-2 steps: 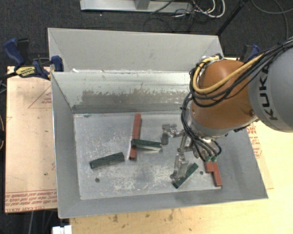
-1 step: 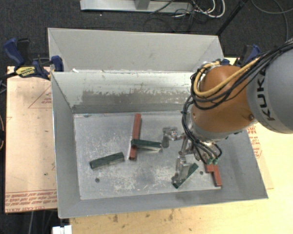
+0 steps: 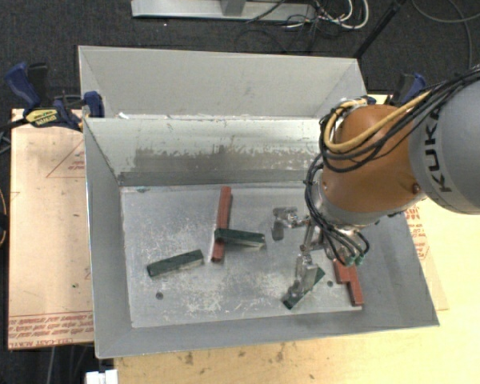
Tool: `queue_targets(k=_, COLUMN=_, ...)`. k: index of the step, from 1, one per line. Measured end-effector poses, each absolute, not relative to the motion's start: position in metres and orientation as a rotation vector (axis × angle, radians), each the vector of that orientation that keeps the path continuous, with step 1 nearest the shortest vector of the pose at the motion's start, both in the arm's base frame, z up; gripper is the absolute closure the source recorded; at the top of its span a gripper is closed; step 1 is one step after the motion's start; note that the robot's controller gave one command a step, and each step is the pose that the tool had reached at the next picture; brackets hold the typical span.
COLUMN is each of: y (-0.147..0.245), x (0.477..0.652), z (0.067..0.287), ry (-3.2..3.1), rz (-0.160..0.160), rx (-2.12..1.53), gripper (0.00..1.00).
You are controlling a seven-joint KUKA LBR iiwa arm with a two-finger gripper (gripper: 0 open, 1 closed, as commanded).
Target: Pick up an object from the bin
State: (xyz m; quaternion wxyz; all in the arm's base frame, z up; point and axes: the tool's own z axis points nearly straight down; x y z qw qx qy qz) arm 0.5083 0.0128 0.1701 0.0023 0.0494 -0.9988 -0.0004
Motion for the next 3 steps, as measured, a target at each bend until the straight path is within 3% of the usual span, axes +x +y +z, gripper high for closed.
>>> queue_targets(k=1, y=-0.004, x=0.512, z=0.146, ry=-3.140, rz=0.000, rx=0.308, gripper=0.00)
queue_targets(k=2, y=-0.042, x=0.502, z=0.107, ry=-3.084, rz=-0.003, rx=0.591, gripper=0.00)
queue_targets(k=3, y=-0.018, x=0.505, z=0.070, ry=-3.018, rz=-0.004, rx=0.871, gripper=1.00)
